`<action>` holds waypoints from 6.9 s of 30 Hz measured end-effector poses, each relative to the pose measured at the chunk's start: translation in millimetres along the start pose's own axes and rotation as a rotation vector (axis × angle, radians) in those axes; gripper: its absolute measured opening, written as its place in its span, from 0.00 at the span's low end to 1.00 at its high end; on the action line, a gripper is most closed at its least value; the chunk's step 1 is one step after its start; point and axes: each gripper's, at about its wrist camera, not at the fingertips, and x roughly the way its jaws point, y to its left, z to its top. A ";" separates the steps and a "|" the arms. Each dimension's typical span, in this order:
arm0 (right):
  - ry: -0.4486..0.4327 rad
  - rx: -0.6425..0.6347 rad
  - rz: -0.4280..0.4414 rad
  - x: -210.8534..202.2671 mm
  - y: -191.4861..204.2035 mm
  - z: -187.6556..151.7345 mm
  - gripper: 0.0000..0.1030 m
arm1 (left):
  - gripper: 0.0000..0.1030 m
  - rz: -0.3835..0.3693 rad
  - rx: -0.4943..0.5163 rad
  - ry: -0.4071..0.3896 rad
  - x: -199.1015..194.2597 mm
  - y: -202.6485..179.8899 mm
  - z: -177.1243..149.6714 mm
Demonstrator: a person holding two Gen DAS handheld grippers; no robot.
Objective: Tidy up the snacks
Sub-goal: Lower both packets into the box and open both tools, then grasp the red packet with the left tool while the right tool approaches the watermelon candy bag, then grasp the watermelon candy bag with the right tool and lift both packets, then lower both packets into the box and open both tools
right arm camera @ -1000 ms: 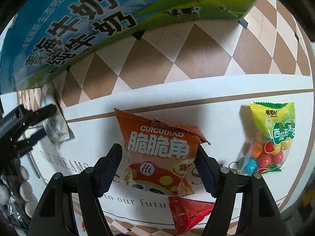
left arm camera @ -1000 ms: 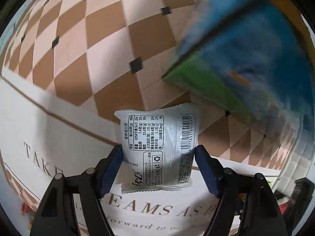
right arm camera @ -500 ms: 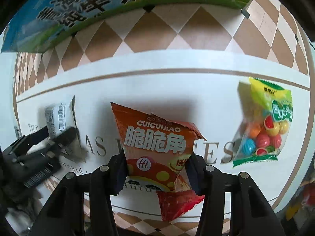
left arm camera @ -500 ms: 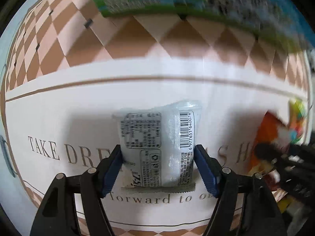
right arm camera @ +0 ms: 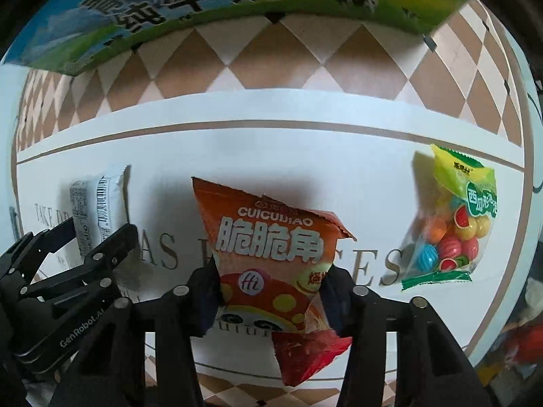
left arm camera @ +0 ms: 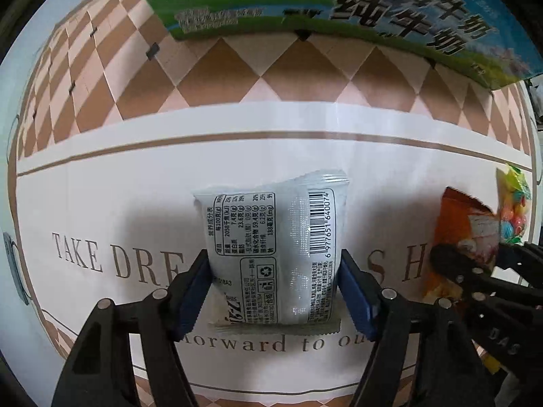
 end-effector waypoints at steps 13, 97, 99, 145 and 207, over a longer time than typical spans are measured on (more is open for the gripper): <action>-0.175 0.049 0.237 -109.0 -20.6 5.2 0.46 | 0.68 -0.136 0.001 -0.248 -124.5 0.0 5.7; -0.500 0.043 0.127 -237.4 -57.3 -25.8 0.94 | 0.90 0.023 -0.029 -0.523 -224.7 3.7 -20.0; -0.456 0.059 0.145 -221.5 -76.3 -30.2 0.94 | 0.90 0.028 -0.025 -0.472 -204.2 -7.1 -26.6; 0.018 -0.050 0.100 -8.4 -130.3 -5.4 0.59 | 0.32 -0.156 -0.296 0.131 12.3 -77.3 -85.8; -0.276 -0.002 0.306 -186.0 -57.3 13.4 0.54 | 0.39 -0.238 -0.037 -0.225 -178.8 -48.1 34.2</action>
